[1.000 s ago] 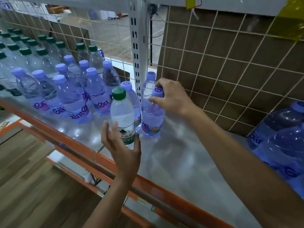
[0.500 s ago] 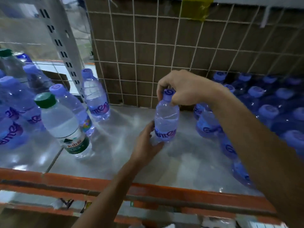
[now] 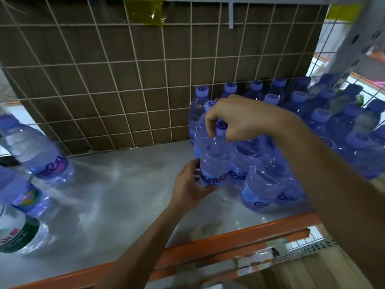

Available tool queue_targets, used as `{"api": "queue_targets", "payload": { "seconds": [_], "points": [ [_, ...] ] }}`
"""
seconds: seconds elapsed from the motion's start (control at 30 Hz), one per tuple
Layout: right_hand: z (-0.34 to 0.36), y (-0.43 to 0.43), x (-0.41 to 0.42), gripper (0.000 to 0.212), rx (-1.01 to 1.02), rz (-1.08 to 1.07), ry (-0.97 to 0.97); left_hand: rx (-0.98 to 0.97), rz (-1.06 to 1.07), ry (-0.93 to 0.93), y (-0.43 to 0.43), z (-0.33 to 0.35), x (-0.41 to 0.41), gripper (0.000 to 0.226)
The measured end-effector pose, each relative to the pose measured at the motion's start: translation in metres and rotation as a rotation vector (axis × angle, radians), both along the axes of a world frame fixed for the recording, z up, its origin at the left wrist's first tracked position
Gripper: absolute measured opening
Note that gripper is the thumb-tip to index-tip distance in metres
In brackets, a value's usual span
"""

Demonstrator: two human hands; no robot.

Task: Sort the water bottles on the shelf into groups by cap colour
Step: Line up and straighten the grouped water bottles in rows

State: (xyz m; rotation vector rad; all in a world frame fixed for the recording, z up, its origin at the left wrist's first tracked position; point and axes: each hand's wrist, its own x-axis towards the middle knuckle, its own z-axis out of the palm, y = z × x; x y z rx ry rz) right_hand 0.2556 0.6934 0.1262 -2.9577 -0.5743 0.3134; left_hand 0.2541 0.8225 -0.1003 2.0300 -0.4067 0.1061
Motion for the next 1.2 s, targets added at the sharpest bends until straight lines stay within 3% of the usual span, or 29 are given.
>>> {"api": "queue_targets", "payload": {
  "seconds": [0.37, 0.47, 0.63, 0.73, 0.83, 1.07, 1.2],
  "points": [
    [0.005, 0.012, 0.003, 0.028, -0.101, 0.074, 0.011, 0.083, -0.035, 0.055, 0.003, -0.005, -0.002, 0.088],
    [0.004, 0.036, 0.011, 0.028, -0.009, 0.137, -0.074, 0.091, -0.014, 0.125, 0.021, 0.007, -0.004, 0.096],
    [-0.029, 0.116, 0.042, 0.038, 0.066, 0.311, -0.07, 0.07, 0.416, -0.051, 0.09, 0.032, -0.005, 0.058],
    [-0.053, 0.174, 0.064, 0.053, 0.151, 0.38, -0.063, 0.054, 0.737, -0.044, 0.135, 0.036, -0.007, 0.059],
    [-0.062, 0.23, 0.081, 0.066, 0.263, 0.428, -0.094, 0.034, 0.922, -0.041, 0.172, 0.032, -0.01, 0.065],
    [-0.073, 0.33, 0.123, 0.076, 0.363, 0.511, -0.09, 0.075, 0.984, 0.158, 0.213, 0.026, -0.014, 0.084],
    [-0.073, 0.347, 0.128, 0.047, 0.398, 0.512, -0.177, 0.044, 0.949, 0.178, 0.22, 0.021, -0.017, 0.085]
  ]
}}
